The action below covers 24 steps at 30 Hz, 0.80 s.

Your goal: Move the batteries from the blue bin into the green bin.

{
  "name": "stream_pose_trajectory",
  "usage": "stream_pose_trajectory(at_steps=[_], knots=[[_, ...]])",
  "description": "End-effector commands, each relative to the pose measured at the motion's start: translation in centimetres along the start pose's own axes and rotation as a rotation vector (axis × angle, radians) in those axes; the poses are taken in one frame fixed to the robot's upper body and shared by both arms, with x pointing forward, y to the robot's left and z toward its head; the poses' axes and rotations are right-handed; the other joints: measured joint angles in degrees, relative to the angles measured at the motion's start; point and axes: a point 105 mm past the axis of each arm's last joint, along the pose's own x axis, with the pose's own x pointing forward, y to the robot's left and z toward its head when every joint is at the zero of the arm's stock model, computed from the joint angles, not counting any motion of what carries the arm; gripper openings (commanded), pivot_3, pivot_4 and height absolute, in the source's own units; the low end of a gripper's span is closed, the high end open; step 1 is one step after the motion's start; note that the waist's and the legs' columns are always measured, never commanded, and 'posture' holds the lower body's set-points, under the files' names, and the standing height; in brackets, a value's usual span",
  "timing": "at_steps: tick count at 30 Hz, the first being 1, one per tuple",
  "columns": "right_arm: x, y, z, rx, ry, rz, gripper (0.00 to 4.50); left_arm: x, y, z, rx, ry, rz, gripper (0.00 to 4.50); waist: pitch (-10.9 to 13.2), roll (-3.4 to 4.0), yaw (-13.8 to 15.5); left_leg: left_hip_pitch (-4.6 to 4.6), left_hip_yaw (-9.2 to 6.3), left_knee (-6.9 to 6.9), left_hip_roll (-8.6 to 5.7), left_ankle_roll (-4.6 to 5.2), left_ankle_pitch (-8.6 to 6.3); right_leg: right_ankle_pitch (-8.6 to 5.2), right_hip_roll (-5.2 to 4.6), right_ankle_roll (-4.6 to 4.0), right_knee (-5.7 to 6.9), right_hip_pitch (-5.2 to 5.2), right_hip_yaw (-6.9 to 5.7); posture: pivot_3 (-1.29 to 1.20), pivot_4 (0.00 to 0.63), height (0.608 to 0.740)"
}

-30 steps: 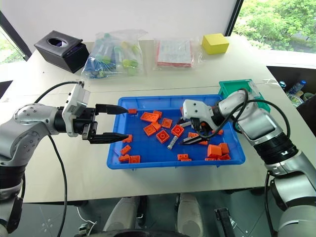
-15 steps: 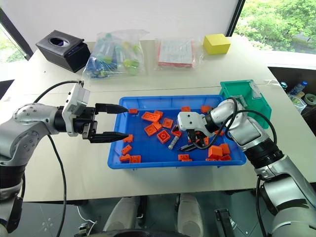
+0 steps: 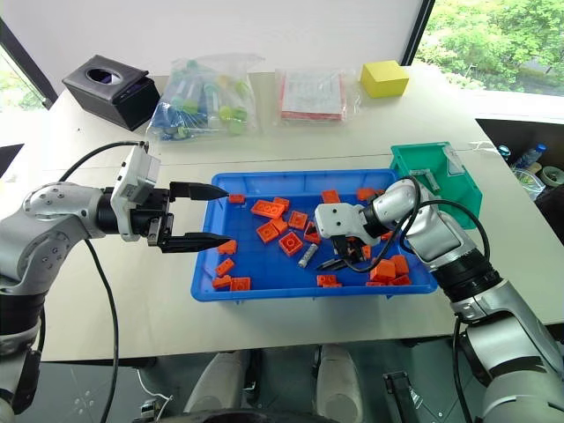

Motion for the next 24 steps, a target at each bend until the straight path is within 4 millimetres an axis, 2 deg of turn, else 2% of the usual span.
stream_pose_trajectory(at_steps=[1, 10, 16, 24], knots=[[-1.9, -1.0, 1.3, -0.048, -0.012, -0.048, 4.01, -0.5, 0.2, 1.3, 0.062, -0.024, 0.019, 4.50, 0.0, 0.00, 0.0, 0.00, 0.00, 0.00, 0.00, 0.00, 0.00, 0.00, 0.00, 0.00, 0.00, 0.00, 0.00, 0.00, 0.150, 0.692], [-1.3, 0.7, 2.7, -0.090, -0.043, 0.019, 4.01, -0.6, 0.3, 1.3, 0.068, -0.021, 0.019, 4.50, 0.0, 0.00, 0.0, 0.00, -0.01, 0.00, 0.00, 0.00, 0.00, 0.00, 0.00, 0.00, 0.01, 0.00, 0.00, 0.00, 0.150, 0.692], [0.1, 1.6, 2.0, -0.074, -0.036, 0.058, 4.01, -0.7, 0.3, 1.3, 0.074, -0.017, 0.021, 4.50, 0.0, 0.00, 0.0, 0.00, -0.01, 0.00, 0.00, 0.00, 0.00, 0.00, 0.00, 0.00, 0.00, 0.01, 0.00, 0.00, 0.150, 0.692], [1.2, 0.8, 0.5, -0.019, -0.021, 0.058, 4.01, -0.9, 0.3, 1.4, 0.078, -0.013, 0.023, 4.50, 0.0, 0.00, -0.1, 0.01, 0.00, 0.00, -0.01, 0.00, 0.00, 0.00, 0.00, 0.00, 0.01, 0.01, 0.01, 0.00, 0.150, 0.692]])
